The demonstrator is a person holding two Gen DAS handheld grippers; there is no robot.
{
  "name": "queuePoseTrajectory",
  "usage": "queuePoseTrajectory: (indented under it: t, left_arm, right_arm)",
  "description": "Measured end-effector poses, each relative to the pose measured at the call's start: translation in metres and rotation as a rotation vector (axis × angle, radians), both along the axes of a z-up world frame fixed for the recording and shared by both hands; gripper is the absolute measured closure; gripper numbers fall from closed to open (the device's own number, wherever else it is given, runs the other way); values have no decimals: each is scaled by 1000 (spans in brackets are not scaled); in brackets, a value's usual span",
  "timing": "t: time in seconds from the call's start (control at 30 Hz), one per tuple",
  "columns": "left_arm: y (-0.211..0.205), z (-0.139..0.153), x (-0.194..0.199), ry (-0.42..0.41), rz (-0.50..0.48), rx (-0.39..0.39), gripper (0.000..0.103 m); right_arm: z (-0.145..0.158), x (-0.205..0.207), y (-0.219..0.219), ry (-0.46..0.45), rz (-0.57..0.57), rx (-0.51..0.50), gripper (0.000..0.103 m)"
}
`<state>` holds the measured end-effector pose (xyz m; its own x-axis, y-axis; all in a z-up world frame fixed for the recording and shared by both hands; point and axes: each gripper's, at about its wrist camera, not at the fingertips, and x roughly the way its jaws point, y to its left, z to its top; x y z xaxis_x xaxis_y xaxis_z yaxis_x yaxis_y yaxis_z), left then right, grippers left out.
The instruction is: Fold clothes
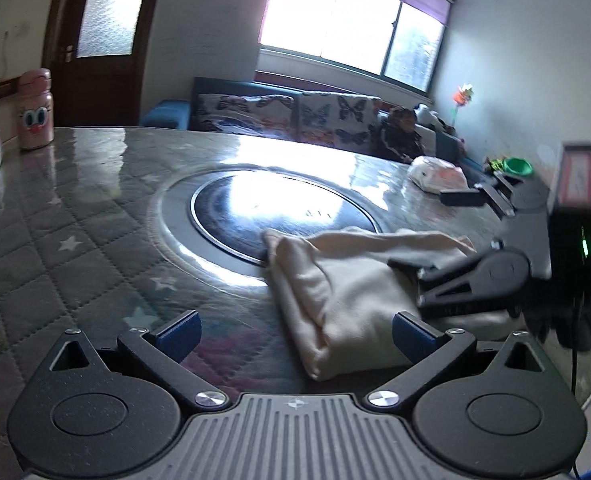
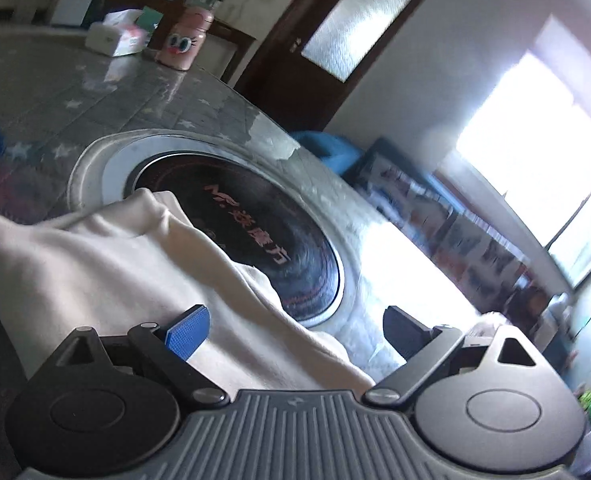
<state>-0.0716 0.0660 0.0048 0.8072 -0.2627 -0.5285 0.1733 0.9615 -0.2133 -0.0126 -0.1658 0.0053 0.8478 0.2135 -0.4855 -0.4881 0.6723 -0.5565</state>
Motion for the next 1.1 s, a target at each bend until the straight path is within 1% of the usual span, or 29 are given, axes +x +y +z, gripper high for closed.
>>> queuePoseTrajectory:
  t: [0.07,0.13,0.3,0.37,0.5,0.63,0.73,0.83,0.93,1.0,1.1]
  left_arm:
    - [6,1,1,-2,20,-8,0]
    - [12,2,3,3,45,-22,0]
    - [29,1,7,25,107,-76,0]
    - [34,1,7,33,127,-87,0]
    - [41,-1,9,47,159,-92,0]
    - [43,0,11,54,173,-111,0]
    - [43,2,13,56,177,-114,0]
    - [41,3,18,65,184,-123,0]
    - [38,6,22,71,185,-131,0]
    - [36,8,23,72,183,-134,0]
    - [33,12,25,76,183,-127,0]
  right_arm:
    - [-2,-7,7,-43,14,-18,8]
    - [-2,-12,12,-65,38,-25,6]
    - [-3,-23,29,-41,119,-19,4]
    - [-3,-30,35,-55,147,-21,4]
    - [2,-42,44,-55,185,16,3]
    - [-10,-56,56,-114,217,-14,3]
    - [-19,-64,61,-185,230,-48,3]
    - [-26,-67,62,-221,217,-45,3]
    - [-27,-67,63,-228,211,-43,4]
    - [-27,-67,65,-226,213,-48,6]
    - [-23,-69,62,-216,220,-40,6]
